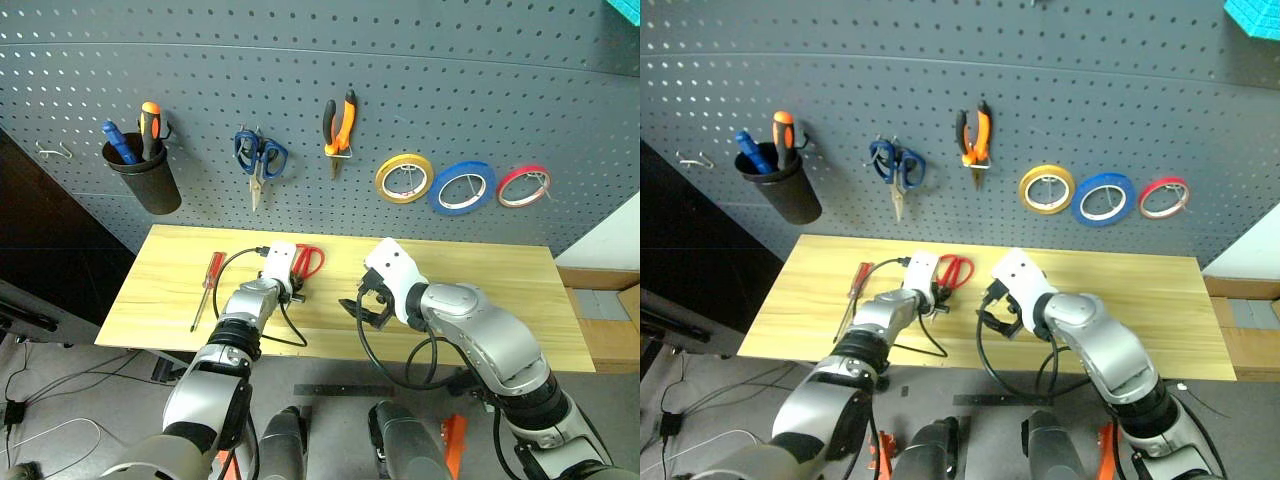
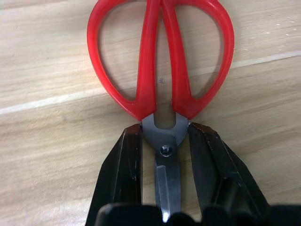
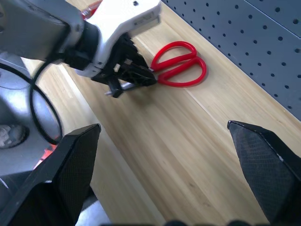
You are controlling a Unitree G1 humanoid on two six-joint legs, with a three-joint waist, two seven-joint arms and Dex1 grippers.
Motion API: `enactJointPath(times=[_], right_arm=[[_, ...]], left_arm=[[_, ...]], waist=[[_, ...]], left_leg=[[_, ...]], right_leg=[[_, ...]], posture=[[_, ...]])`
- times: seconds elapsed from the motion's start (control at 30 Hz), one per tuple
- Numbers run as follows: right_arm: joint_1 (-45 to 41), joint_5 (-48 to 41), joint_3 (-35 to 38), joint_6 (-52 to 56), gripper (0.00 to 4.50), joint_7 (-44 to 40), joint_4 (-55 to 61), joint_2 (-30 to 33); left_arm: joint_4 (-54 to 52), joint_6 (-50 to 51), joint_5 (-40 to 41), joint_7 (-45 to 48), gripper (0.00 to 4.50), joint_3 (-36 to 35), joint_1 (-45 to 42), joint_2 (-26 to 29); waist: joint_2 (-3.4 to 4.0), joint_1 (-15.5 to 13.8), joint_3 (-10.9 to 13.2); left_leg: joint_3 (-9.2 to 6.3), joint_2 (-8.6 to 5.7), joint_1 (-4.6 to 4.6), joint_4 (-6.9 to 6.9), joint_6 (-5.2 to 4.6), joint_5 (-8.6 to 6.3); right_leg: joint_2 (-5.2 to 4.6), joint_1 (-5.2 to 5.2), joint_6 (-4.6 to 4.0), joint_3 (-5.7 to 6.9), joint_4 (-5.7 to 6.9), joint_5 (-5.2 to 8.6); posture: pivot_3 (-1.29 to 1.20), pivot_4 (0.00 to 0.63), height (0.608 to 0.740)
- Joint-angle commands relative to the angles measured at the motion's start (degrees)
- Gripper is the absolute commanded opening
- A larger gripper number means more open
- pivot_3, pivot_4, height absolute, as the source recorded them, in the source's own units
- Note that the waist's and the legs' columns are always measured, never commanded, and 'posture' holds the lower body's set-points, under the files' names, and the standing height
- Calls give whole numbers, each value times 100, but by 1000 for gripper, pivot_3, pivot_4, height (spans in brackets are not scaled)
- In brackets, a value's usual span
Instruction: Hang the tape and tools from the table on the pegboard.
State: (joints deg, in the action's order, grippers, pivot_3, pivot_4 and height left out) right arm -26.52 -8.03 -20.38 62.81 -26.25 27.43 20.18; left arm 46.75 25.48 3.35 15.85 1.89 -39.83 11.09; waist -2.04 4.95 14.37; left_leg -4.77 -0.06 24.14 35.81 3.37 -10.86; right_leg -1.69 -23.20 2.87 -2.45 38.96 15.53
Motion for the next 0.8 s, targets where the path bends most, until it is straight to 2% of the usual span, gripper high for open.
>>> enactJointPath(times=[0.03, 0.23, 0.37, 0.5, 0.67, 0.8], right_arm=[[-134, -115, 159, -107, 4500, -72, 319, 67], [-110, -374, 503, -209, 4500, -317, 797, 389], [-21, -183, 604, -951, 4500, -324, 912, 660], [-29, -303, 1070, -1601, 4500, -336, 881, 650], [-75, -593, 1343, -1741, 4500, -474, 859, 565], [-130, -735, 1432, -1930, 4500, -520, 785, 531]], left_arm=[[-389, -111, 3, 155, 1067, -11, 279, 16], [-2431, -1211, 72, 158, 1067, -230, 1469, 175], [-3629, -1611, 77, 282, 1067, -270, 2235, 371], [-5065, -2120, -135, 408, 1067, -306, 3042, 840], [-5987, -2498, -277, 272, 1067, -651, 3431, 1207], [-6316, -2817, -453, 58, 1067, -1047, 3448, 1432]], waist=[[0, 1, 0], [1, 7, 4], [3, 4, 6], [4, 5, 12], [6, -4, 14], [8, -13, 15]], left_leg=[[0, 0, 0, -2, 0, 0], [-1, 3, 11, -8, 4, -3], [0, 30, 14, -11, 6, -4], [14, 49, 13, -13, 8, -5], [13, 60, 13, -13, 8, -5], [16, 63, 13, -14, 8, -5]], right_leg=[[0, 0, 0, 0, 0, 0], [-5, -11, -2, 0, -5, -2], [-7, -13, -3, 1, -8, -2], [-1, -12, -1, -4, -20, 1], [8, -12, -3, -2, -24, 2], [10, -12, -4, -5, -27, 2]], posture=[[-148, 255, 740], [-147, 251, 740], [-151, 252, 740], [-152, 250, 740], [-134, 245, 740], [-120, 240, 740]])
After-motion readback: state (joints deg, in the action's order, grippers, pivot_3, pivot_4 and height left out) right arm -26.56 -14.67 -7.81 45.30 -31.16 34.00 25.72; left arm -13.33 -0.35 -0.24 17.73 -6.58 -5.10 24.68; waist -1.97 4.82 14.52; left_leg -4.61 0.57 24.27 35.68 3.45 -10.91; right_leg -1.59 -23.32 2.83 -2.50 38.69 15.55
